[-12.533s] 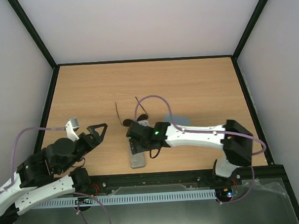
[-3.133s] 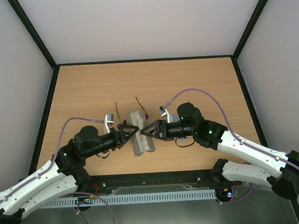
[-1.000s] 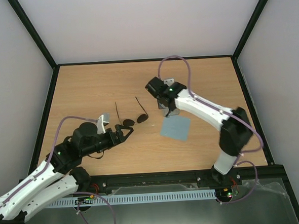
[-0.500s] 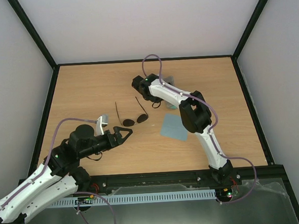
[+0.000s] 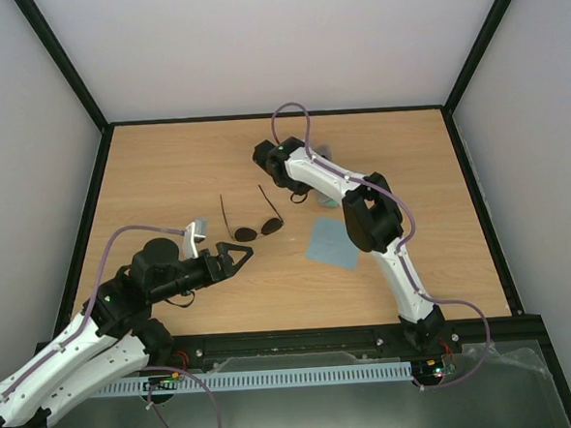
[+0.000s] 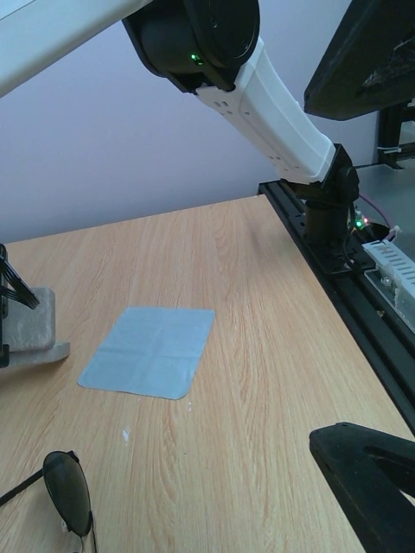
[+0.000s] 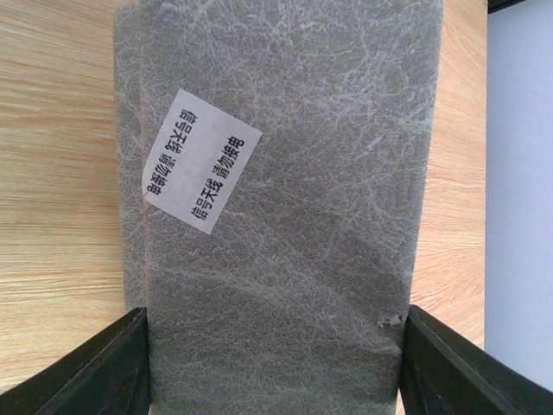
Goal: Organize the sunglasses
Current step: Place the sunglasses case at the center of the board.
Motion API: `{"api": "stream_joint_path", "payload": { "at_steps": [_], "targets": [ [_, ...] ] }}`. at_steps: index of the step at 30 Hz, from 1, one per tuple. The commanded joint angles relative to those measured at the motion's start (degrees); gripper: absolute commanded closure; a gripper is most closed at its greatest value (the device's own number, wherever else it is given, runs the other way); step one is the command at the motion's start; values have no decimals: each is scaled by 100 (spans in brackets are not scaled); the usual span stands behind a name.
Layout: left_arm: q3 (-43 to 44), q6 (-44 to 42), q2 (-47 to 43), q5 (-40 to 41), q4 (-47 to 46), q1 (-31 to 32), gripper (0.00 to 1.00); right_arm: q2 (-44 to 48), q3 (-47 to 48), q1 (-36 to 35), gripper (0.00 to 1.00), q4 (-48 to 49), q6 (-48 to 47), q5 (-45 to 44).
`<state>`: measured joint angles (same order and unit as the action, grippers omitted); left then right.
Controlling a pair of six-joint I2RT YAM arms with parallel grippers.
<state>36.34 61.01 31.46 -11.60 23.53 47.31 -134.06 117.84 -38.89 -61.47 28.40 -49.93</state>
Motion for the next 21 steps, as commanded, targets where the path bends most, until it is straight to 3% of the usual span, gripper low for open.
{"api": "stream_joint_path", "payload": {
  "at_steps": [1, 9, 21],
  "targets": [
    [-6, -60, -66, -50, 43, -29, 1, -17, 37, -8, 29, -32, -127, 154],
    [18, -47, -88, 4, 130, -31, 1, 86, 17, -13, 14, 231, -327, 557],
    [70, -13, -80, 42, 178, -29, 1, 171, -160, -13, 14, 546, -384, 1059]
  ]
}}
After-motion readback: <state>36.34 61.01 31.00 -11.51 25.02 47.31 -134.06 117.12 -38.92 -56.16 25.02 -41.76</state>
